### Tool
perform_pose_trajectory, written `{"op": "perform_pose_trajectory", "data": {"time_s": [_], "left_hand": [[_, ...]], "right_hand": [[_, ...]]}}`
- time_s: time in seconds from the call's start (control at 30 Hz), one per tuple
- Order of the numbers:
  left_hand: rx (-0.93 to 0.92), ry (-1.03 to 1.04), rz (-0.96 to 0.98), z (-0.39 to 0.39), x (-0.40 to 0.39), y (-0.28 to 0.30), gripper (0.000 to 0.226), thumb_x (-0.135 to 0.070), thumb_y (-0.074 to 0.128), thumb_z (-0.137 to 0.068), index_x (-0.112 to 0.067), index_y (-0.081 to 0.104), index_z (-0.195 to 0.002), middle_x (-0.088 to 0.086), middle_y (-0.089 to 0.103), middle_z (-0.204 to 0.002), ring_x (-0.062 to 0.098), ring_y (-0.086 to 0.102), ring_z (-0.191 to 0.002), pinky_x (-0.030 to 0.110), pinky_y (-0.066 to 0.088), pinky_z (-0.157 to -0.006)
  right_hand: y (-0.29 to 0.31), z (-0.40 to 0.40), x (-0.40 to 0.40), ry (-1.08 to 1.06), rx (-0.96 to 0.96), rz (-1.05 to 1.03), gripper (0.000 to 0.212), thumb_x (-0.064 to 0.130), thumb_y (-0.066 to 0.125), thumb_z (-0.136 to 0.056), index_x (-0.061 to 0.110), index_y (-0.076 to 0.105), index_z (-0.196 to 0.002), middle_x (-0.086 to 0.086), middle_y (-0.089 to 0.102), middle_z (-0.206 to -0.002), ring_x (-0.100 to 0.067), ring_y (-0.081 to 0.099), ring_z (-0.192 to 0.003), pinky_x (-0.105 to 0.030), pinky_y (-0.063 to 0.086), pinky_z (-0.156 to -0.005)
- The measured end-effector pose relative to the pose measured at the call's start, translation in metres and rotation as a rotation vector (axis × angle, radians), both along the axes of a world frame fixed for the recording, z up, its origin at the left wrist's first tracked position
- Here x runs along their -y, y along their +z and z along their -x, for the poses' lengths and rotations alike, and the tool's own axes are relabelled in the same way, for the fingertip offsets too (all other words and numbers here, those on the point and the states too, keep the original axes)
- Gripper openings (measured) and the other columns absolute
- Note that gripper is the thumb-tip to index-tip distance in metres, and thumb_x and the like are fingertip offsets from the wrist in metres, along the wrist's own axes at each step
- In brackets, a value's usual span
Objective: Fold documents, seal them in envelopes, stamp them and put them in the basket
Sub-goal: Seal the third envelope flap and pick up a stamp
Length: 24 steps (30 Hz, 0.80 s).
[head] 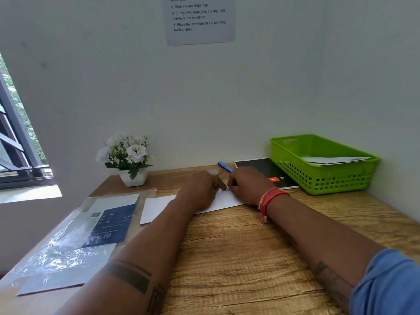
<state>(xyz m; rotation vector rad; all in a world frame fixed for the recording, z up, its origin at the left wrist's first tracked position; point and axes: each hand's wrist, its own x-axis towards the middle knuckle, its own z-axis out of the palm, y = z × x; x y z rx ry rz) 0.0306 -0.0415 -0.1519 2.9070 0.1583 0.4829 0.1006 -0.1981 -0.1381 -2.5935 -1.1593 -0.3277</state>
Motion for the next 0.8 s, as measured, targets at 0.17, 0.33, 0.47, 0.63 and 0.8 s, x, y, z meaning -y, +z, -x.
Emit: {"op": "perform_pose_trajectory", "data": {"time_s": [0.17,0.33,0.47,0.63,0.8], "left_hand": [[-0.022,0.007,-0.020,-0.002,0.000,-0.001,0.039,-0.017,0.045,-0.103,-0.042,0.073,-0.115,-0.003,0.067,-0.123,0.016,0.060,-0.107,0.026,0.045,-0.087],[-0.036,0.045,-0.025,-0.005,0.007,0.000,0.036,-0.017,0.048,-0.101,-0.040,0.072,-0.116,-0.001,0.065,-0.129,0.018,0.059,-0.114,0.032,0.048,-0.097],[-0.057,0.085,-0.010,-0.007,0.012,0.002,0.035,-0.017,0.051,-0.099,-0.038,0.073,-0.116,0.001,0.060,-0.137,0.020,0.057,-0.119,0.036,0.049,-0.101],[-0.078,0.077,-0.015,-0.003,0.015,0.007,0.038,-0.012,0.050,-0.098,-0.035,0.073,-0.118,0.004,0.054,-0.146,0.022,0.052,-0.127,0.035,0.045,-0.106],[-0.079,0.114,0.003,-0.003,0.020,0.007,0.037,-0.012,0.053,-0.098,-0.035,0.072,-0.119,0.003,0.057,-0.142,0.021,0.054,-0.124,0.033,0.046,-0.104]], "right_hand": [[0.001,-0.001,-0.001,0.008,-0.002,0.041,0.023,0.019,0.059,-0.093,0.024,0.074,-0.110,-0.004,0.069,-0.115,-0.021,0.063,-0.105,-0.033,0.051,-0.095],[0.012,-0.001,0.009,0.075,-0.073,0.168,0.031,0.019,0.056,-0.094,0.026,0.074,-0.118,0.005,0.069,-0.122,-0.017,0.060,-0.113,-0.027,0.045,-0.101],[0.019,0.000,0.019,0.096,-0.095,0.133,0.026,0.026,0.058,-0.093,0.027,0.077,-0.111,0.005,0.070,-0.119,-0.014,0.061,-0.107,-0.024,0.044,-0.091],[0.014,-0.001,0.018,0.085,-0.081,0.104,0.034,0.017,0.052,-0.096,0.030,0.072,-0.121,-0.001,0.062,-0.133,-0.017,0.057,-0.120,-0.024,0.039,-0.102],[0.016,0.005,0.014,0.073,-0.069,0.233,0.041,0.010,0.048,-0.098,0.028,0.068,-0.129,0.001,0.061,-0.137,-0.020,0.056,-0.122,-0.026,0.038,-0.104]]}}
